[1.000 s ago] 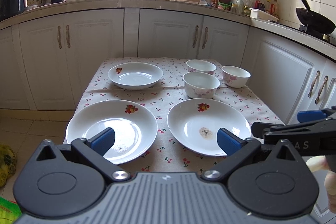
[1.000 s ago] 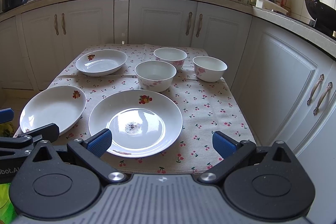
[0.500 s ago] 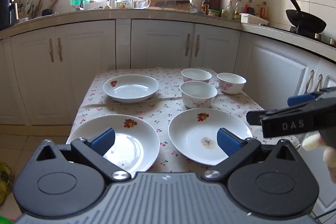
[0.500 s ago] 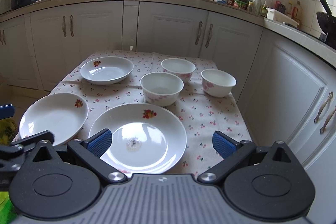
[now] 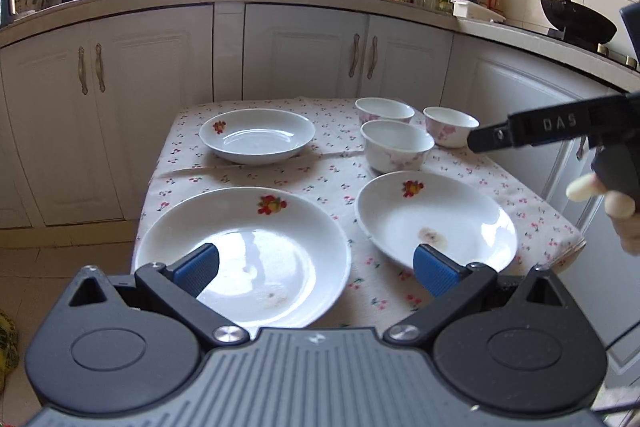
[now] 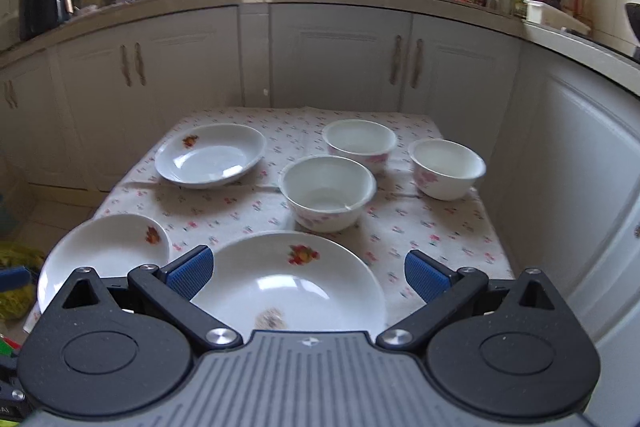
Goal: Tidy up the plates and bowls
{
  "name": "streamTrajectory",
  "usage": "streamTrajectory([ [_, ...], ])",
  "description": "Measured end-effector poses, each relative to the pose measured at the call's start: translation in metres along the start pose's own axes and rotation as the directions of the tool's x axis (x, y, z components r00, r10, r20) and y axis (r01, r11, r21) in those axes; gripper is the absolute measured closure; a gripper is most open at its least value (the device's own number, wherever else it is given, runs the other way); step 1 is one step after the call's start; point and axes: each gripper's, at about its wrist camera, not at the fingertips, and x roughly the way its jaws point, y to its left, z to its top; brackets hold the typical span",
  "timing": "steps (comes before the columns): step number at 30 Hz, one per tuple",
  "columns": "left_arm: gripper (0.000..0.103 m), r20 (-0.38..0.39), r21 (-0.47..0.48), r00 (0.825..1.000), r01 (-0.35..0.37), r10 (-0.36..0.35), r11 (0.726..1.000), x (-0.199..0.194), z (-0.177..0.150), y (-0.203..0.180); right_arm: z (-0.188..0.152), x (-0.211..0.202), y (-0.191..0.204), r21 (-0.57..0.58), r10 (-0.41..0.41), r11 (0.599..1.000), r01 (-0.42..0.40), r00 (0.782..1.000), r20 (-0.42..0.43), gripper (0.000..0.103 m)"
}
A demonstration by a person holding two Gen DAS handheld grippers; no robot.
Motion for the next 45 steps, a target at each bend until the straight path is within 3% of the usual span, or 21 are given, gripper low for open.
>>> streamTrajectory([
  [4, 0.001, -0.012, -0.011, 1.000, -0.002, 0.002, 1.000, 0.002, -0.005, 0.020, 0.007, 0.016, 0.011, -0.005, 0.097, 0.995, -0.097, 0.995, -0.031, 0.000],
  [9, 0.001, -0.037, -0.031, 0.999, -0.013, 0.012, 0.999, 0.005, -0.015, 0.047, 0.014, 0.043, 0.029, 0.020, 0.224, 0.974, -0.224, 0.971, -0.077, 0.000],
  [16, 0.001, -0.095, 0.002, 0.995, 0.000, 0.000, 1.000, 0.011, -0.025, 0.070, 0.024, 0.078, 0.051, 0.090, 0.432, 0.901, -0.424, 0.893, -0.128, 0.000],
  [21, 0.001, -0.130, 0.044, 0.991, 0.047, -0.041, 0.998, 0.017, -0.031, 0.077, 0.032, 0.092, 0.078, -0.025, 0.429, 0.898, -0.439, 0.889, -0.160, 0.000],
  [26, 0.001, -0.170, 0.049, 0.982, 0.095, -0.086, 0.994, 0.027, -0.036, 0.086, 0.032, 0.119, 0.093, -0.039, 0.452, 0.880, -0.473, 0.860, -0.237, 0.000],
  [33, 0.001, -0.188, 0.080, 0.976, 0.129, -0.113, 0.988, 0.042, -0.041, 0.091, 0.027, 0.144, 0.111, -0.089, 0.437, 0.871, -0.484, 0.844, -0.313, 0.000],
  [45, 0.001, -0.194, 0.155, 0.971, 0.174, -0.142, 0.972, 0.057, -0.042, 0.094, 0.022, 0.172, 0.121, -0.132, 0.461, 0.831, -0.540, 0.802, -0.380, 0.001],
])
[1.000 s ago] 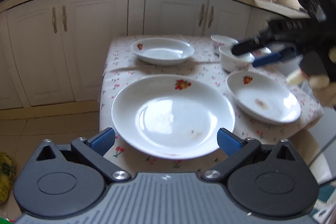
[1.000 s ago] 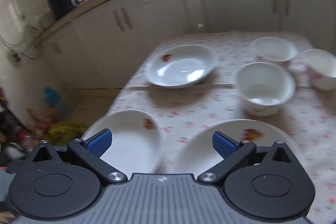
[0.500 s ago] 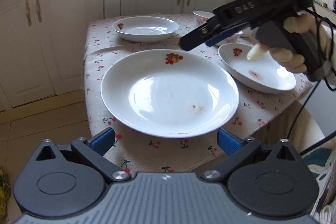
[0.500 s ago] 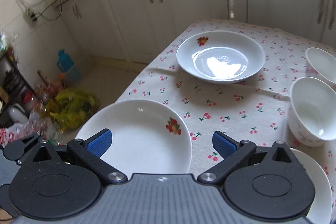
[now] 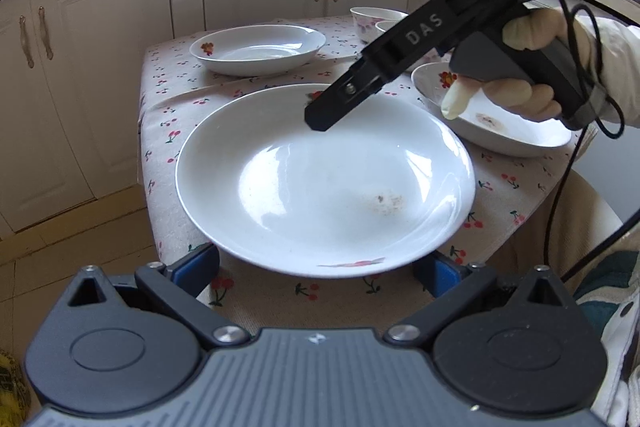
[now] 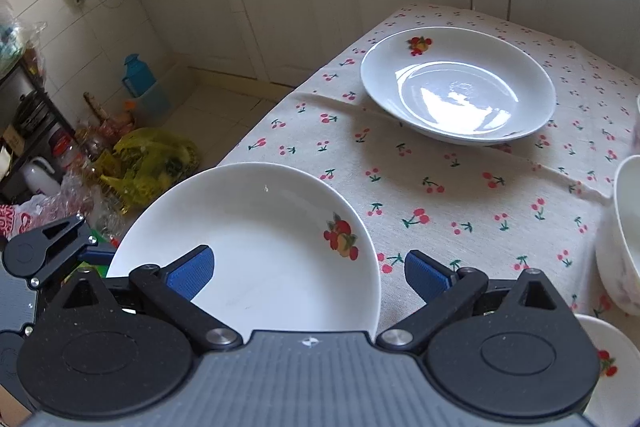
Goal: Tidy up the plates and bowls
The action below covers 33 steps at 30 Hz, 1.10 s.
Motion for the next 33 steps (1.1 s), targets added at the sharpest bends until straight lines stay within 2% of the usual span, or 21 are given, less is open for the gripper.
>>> streamTrajectory([
  [8, 0.001, 0.005, 0.035, 1.000, 0.020, -0.020, 0.999, 0.004, 0.002, 0.002, 0.002, 0.009, -0.004, 0.011, 0.045, 0.999, -0.045, 0.998, -0.031, 0.022],
  [17, 0.001, -0.008, 0.036, 0.999, 0.036, -0.036, 0.999, 0.007, 0.005, 0.005, 0.003, 0.009, -0.007, 0.043, 0.078, 0.996, -0.076, 0.997, -0.027, 0.022],
  [25, 0.001, -0.021, 0.013, 0.999, 0.043, -0.043, 0.999, 0.012, 0.010, 0.009, 0.007, 0.005, -0.006, 0.029, 0.068, 0.997, -0.068, 0.998, -0.014, 0.022],
  [33, 0.001, -0.002, 0.012, 0.998, 0.057, -0.057, 0.998, 0.022, 0.023, 0.018, 0.017, 0.004, -0.016, 0.043, 0.039, 0.998, -0.040, 0.999, 0.015, 0.022],
])
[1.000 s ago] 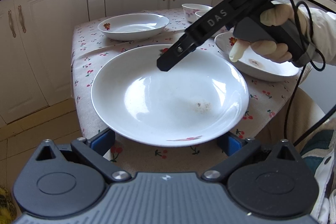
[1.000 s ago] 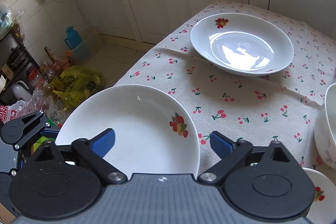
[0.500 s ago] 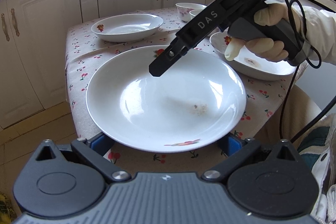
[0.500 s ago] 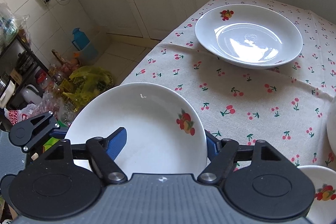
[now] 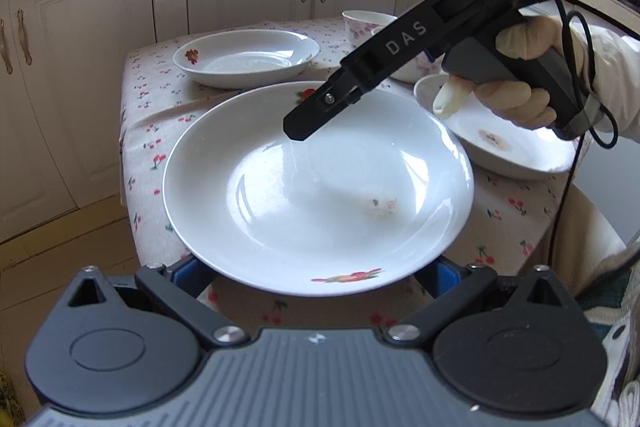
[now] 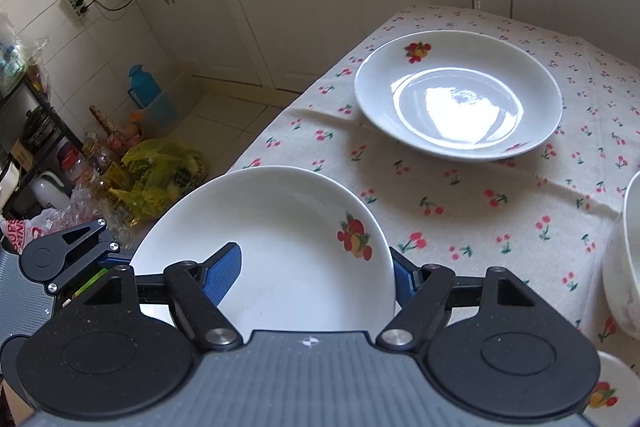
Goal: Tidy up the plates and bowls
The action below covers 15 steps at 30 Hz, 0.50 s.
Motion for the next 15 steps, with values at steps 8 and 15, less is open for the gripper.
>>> streamTrajectory([
  [8, 0.001, 0.012, 0.024, 1.000, 0.000, 0.000, 1.000, 0.013, 0.012, 0.007, 0.008, 0.003, -0.014, 0.025, -0.031, 0.999, 0.031, 0.999, 0.020, 0.022],
  [15, 0.001, 0.010, 0.037, 1.000, 0.005, -0.006, 0.999, 0.023, 0.016, 0.009, 0.008, 0.006, -0.023, 0.050, -0.054, 0.997, 0.053, 0.998, 0.014, 0.022],
])
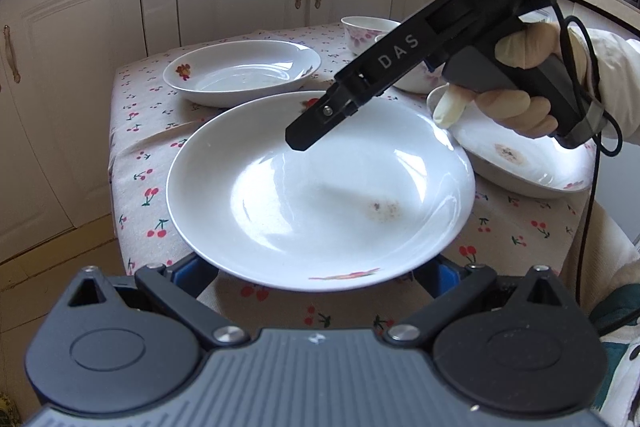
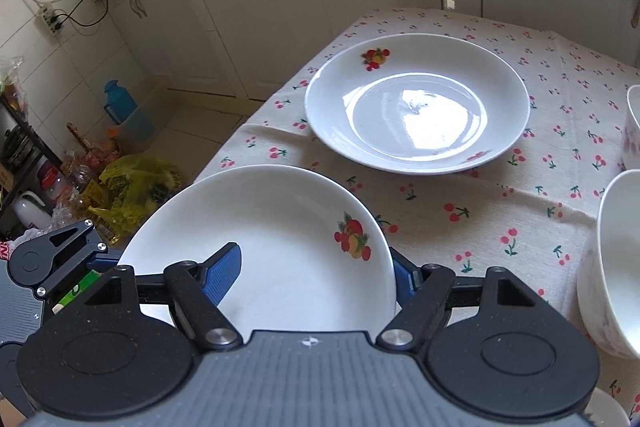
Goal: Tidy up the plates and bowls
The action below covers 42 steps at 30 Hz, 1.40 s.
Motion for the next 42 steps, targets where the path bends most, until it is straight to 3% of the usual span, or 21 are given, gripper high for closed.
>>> streamTrajectory([
  [7, 0.001, 0.001, 0.031, 1.000, -0.017, 0.017, 0.999, 0.005, 0.002, 0.000, -0.001, 0.003, -0.001, -0.003, -0.018, 1.000, 0.018, 1.000, -0.002, 0.022],
  [14, 0.001, 0.009, 0.031, 1.000, -0.025, 0.025, 0.999, 0.001, -0.002, -0.004, -0.001, 0.004, 0.005, -0.021, 0.001, 1.000, -0.002, 1.000, -0.012, 0.005],
  [18, 0.001, 0.015, 0.012, 0.999, -0.042, 0.041, 0.999, -0.004, -0.003, -0.004, -0.004, -0.004, 0.011, -0.044, -0.018, 0.999, 0.018, 1.000, 0.005, 0.003],
  [28, 0.001, 0.048, -0.038, 0.993, -0.108, 0.110, 0.993, -0.037, -0.004, -0.020, -0.021, -0.061, 0.021, -0.068, -0.032, 0.997, 0.040, 0.992, 0.121, 0.000],
  [35, 0.001, 0.098, -0.051, 0.986, -0.133, 0.138, 0.990, -0.059, 0.003, -0.044, -0.051, -0.102, 0.030, -0.098, -0.078, 0.990, 0.099, 0.977, 0.200, 0.000],
  [42, 0.001, 0.115, -0.027, 0.984, -0.134, 0.137, 0.991, -0.064, 0.008, -0.071, -0.092, -0.134, 0.019, -0.044, -0.127, 0.989, 0.141, 0.964, 0.234, 0.000],
])
